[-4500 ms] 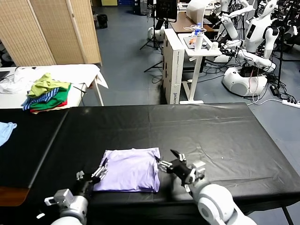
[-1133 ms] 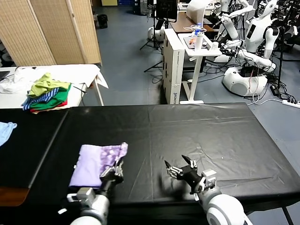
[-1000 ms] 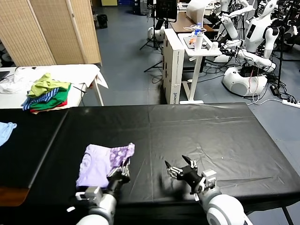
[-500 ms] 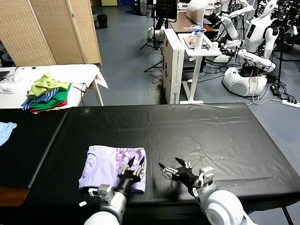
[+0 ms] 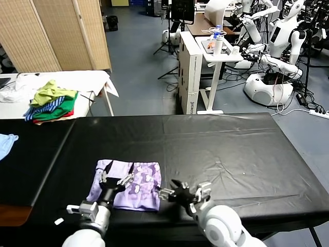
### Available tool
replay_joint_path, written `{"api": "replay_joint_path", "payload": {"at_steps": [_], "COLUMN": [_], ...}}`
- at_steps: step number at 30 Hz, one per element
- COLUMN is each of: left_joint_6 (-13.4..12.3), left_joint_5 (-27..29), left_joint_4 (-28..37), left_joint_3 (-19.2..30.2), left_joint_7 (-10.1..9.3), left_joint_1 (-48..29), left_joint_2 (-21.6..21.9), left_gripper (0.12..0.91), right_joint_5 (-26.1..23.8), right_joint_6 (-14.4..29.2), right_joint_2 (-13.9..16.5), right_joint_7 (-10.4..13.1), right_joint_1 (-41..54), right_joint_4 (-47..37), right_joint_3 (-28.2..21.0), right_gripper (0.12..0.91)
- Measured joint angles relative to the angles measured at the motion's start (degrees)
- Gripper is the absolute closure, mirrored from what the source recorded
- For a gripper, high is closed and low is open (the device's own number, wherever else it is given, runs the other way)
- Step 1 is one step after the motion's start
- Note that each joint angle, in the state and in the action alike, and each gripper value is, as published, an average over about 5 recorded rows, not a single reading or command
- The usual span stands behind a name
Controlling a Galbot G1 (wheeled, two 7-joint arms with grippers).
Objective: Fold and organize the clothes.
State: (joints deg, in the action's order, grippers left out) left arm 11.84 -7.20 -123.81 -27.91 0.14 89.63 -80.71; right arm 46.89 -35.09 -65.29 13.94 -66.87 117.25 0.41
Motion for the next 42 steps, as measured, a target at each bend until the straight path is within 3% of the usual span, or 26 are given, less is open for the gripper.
{"api": "replay_joint_path", "payload": {"at_steps": [3, 11, 14, 31, 34, 42], "left_joint_6": [-1.08, -2.16, -2.44, -2.37, -2.33, -4.90], "left_joint_5": [1.06, 0.31, 0.13, -0.88, -1.85, -6.70], "left_joint_4": [-0.19, -0.55, -0.55, -0.40, -0.45, -0.83], "left_joint_3": [-1.20, -4.61, -5.38, -6.29, -6.26, -6.17], "left_joint_7": [0.02, -0.15, -0.20, -1.20, -1.97, -2.26], "left_joint_1": [0.72, 2.43, 2.83, 3.56, 3.76, 4.51], "left_joint_2": [0.26, 0.91, 0.71, -0.68, -0.76, 0.08], "left_gripper": [0.123, 0.123, 0.123, 0.123, 0.123, 0.123], "right_joint_5": [-0.35, -0.46, -0.43, -2.18, -2.30, -2.43], "right_joint_6": [0.21, 0.54, 0.42, -4.16, -4.41, -4.22], "right_joint_2": [-1.29, -1.81, -1.16, 5.11, 5.64, 7.18], "right_joint_7": [-0.11, -0.40, -0.27, 0.87, 0.52, -0.30], "right_joint_1": [0.23, -0.09, -0.71, -4.16, -4.29, -5.40], "right_joint_4": [-1.44, -1.98, -1.43, 2.16, 2.63, 4.28], "right_joint_3": [-0.82, -0.11, 1.01, 10.96, 11.52, 13.58], "right_gripper": [0.284, 0.789, 0.882, 0.878, 0.782, 0.283]}}
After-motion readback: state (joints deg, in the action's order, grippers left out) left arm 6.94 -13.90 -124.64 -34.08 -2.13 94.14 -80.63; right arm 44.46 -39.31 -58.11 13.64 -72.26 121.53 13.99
